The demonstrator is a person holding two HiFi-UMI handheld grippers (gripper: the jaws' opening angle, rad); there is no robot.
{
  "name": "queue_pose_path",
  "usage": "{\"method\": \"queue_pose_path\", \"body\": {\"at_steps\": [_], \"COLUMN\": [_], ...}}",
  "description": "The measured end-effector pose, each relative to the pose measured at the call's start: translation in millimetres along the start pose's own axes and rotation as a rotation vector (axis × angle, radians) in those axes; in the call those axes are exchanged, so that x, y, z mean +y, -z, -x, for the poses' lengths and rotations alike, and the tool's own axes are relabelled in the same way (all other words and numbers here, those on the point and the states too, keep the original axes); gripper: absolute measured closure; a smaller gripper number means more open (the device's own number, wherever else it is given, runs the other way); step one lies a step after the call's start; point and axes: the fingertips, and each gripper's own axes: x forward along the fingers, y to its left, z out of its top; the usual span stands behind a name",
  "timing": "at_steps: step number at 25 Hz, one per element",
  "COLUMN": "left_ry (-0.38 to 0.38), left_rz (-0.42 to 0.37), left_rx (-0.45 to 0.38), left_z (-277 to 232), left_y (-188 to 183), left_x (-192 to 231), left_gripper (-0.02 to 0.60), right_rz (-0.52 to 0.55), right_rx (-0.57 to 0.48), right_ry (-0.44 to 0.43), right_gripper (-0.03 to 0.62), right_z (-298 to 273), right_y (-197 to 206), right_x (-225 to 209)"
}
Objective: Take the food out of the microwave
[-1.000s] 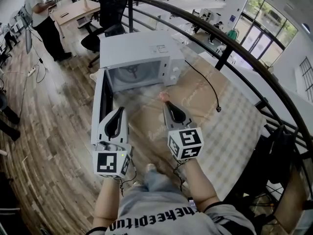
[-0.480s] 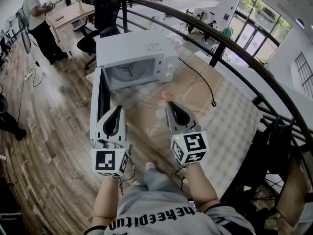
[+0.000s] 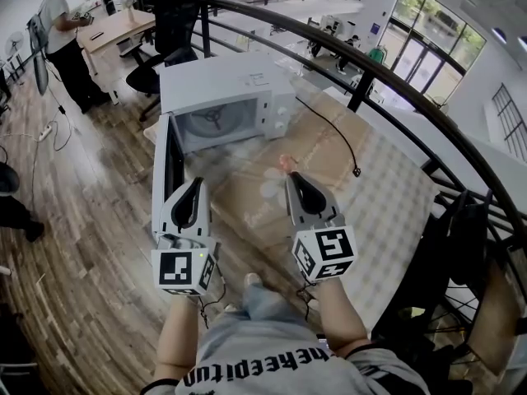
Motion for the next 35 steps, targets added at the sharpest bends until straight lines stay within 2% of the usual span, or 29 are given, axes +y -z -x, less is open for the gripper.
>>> {"method": "queue_pose_path", "body": {"at_steps": [16, 21, 35], "left_ry": [-0.004, -0.012, -0.014], "left_rz": [-0.002, 0.013, 0.012], "left_rx": [0.008, 0.033, 0.027], "left_z": [15.3, 15.4, 21.0], "left_y": [-2.3, -5.5, 6.5], "left_x": [-0.2, -0.2, 4.2], "left_gripper": [0.571, 0.571, 0.571], "right_rz": [-0.007, -0.006, -0.003], "right_rx": [-0.036, -0.04, -0.047], "right_ry": [0.018, 0.019, 0.012], "right_gripper": [0.568, 0.568, 0.569], "right_z": [15.4, 14.7, 15.1], "right_y": [-8.3, -7.1, -6.6], "right_x": [5.8, 6.6, 11.6]}}
